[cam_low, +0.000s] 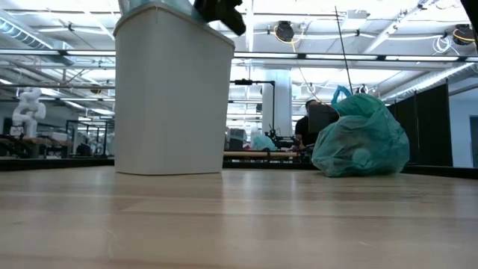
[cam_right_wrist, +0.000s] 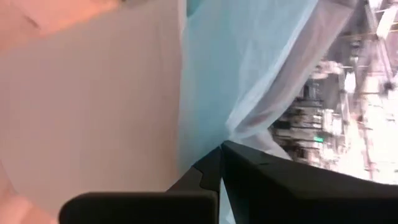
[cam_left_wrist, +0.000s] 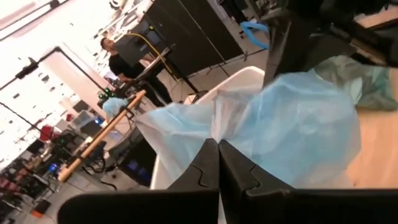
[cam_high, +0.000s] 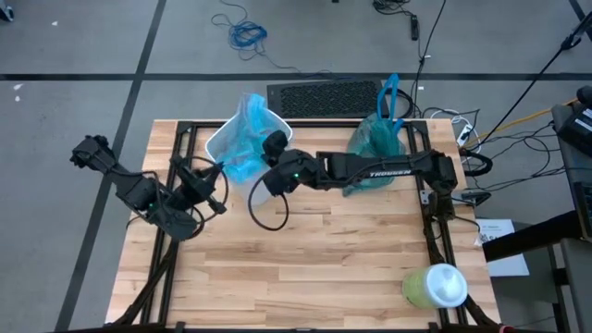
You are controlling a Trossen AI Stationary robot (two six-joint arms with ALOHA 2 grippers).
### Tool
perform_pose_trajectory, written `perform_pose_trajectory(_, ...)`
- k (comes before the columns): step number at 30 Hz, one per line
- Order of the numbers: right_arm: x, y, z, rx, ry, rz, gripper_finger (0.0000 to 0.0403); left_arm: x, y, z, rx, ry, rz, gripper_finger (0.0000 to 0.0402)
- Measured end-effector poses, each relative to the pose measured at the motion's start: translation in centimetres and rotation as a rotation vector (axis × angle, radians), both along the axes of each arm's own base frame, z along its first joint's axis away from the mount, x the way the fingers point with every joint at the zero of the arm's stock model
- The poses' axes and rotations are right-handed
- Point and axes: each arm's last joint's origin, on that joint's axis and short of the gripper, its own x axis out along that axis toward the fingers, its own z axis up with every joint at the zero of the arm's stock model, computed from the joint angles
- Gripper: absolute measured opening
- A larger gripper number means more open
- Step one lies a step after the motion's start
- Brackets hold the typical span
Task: Place trash/remove bag and relplace
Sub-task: Insert a new trash bag into the trash bin
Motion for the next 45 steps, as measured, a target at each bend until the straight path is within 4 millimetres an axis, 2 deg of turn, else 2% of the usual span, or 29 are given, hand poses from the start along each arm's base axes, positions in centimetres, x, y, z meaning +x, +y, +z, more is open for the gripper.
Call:
perform_pose_trajectory(6,-0.6,1.1,-1.3,-0.067,-0.064,-0.01,0.0,-0.3,-0.1,-1.2,-0.036,-0.035,0.009,0.0)
perform_pose_trajectory(12,-1.9,3.0,0.2,-0.059,-0.146,0.002,0.0,-0.3,0.0,-1.2,-0.022,-0.061,0.03,0.0)
perform_pose_trajectory(19,-2.0,5.0,-0.1,-0.036,-0.145,0.039,0.0,-0.1,-0.2,-1.2,-0.019,-0.081,0.04,0.0)
perform_pose_trajectory(28,-2.3,5.1,-3.5,0.031,-0.103,-0.021,0.0,0.5,-1.7,-1.0,0.047,-0.086,0.021,0.0)
perform_pose_trajectory(31,-2.3,5.0,-3.7,0.073,-0.147,-0.081,0.0,0.6,-2.3,-1.1,0.05,-0.083,-0.002,0.0)
perform_pose_trajectory(34,-2.4,5.2,-2.8,0.058,-0.227,-0.18,0.0009,0.5,-2.6,-1.0,0.041,-0.093,-0.015,0.0)
perform_pose_trajectory(37,-2.5,5.4,-0.8,0.062,-0.308,-0.255,0.0031,0.5,-2.7,-1.0,0.037,-0.098,-0.022,0.0)
perform_pose_trajectory(45,-3.5,4.1,5.8,0.29,-0.547,-0.384,0.0132,0.6,-2.8,-0.9,0.013,-0.114,-0.027,0.0)
